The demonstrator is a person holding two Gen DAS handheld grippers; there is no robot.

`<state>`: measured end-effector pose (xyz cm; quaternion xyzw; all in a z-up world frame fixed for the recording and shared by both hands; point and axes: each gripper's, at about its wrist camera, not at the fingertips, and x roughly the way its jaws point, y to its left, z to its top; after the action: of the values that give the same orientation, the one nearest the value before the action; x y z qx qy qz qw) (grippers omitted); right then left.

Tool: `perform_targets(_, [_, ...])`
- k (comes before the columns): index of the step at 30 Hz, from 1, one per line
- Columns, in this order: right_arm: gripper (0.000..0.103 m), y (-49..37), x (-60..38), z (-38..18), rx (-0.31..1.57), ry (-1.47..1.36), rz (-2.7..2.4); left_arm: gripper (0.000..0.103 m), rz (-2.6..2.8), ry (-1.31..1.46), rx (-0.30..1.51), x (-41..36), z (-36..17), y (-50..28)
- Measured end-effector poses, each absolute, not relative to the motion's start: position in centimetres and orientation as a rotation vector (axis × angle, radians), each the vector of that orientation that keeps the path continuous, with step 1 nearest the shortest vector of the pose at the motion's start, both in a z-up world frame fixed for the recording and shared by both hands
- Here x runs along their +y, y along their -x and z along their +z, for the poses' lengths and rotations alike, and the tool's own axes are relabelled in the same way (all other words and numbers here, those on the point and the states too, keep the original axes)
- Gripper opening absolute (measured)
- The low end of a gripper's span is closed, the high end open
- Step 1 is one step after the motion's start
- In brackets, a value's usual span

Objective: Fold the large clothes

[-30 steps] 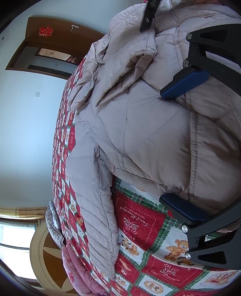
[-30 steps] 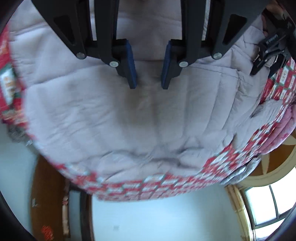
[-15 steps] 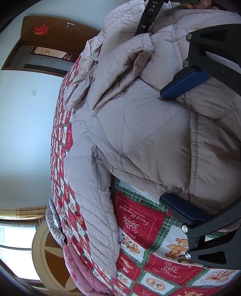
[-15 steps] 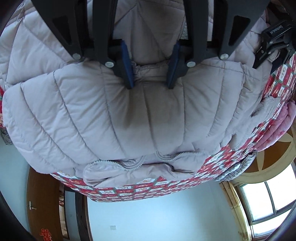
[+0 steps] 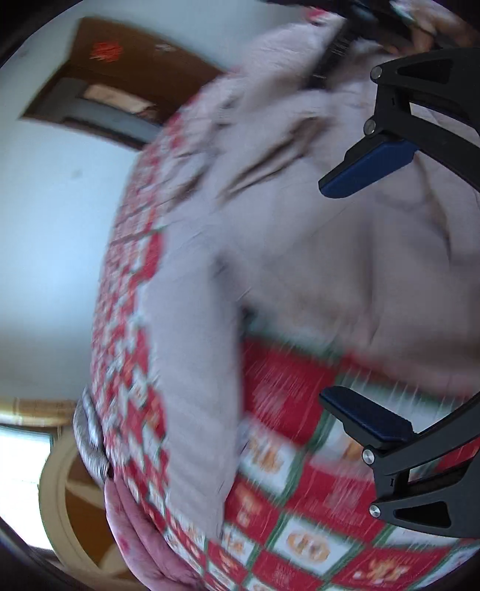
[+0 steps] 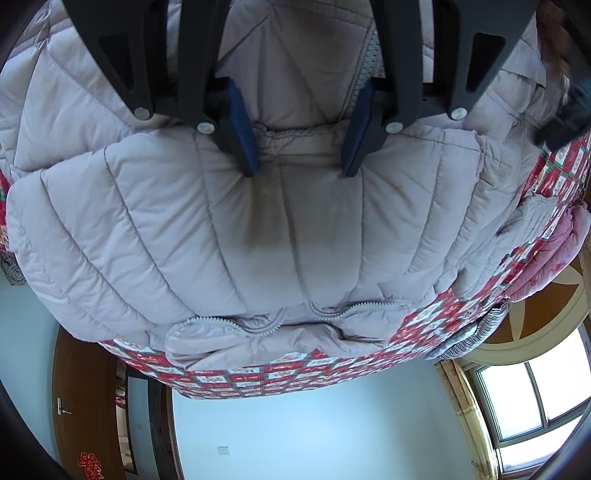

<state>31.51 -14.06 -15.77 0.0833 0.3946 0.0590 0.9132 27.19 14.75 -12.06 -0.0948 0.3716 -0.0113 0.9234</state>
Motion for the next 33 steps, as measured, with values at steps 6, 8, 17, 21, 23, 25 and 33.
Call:
perform_targets(6, [0.051, -31.4, -13.9, -15.8, 0.811, -0.161, 0.116, 0.102, 0.272, 0.374, 0.681, 27.5, -9.5, -30.8])
perform_targets(8, [0.052, -31.5, -13.9, -15.8, 0.811, -0.159, 0.116, 0.102, 0.406, 0.412, 0.729, 31.2, -10.6, -33.1])
perform_targets(17, [0.052, -31.5, -14.0, -15.9, 0.810, -0.161, 0.118, 0.083, 0.453, 0.792, 0.763, 38.7, -16.7, -37.5])
perform_targets(21, [0.052, -31.5, -13.9, -15.9, 0.808, -0.154, 0.114, 0.080, 0.489, 0.732, 0.732, 37.8, -16.8, -38.1])
perform_targets(23, [0.052, -31.6, -13.9, -15.9, 0.807, -0.157, 0.115, 0.048, 0.514, 0.671, 0.736, 37.5, -16.7, -38.7])
perform_targets(25, [0.052, -31.6, -14.0, -15.9, 0.806, -0.161, 0.117, 0.012, 0.524, 0.645, 0.747, 37.6, -16.8, -38.8])
perform_targets(33, [0.052, -31.5, -14.3, -16.0, 0.800, -0.179, 0.127, 0.007, 0.404, 0.642, 0.687, 37.0, -14.0, -38.9])
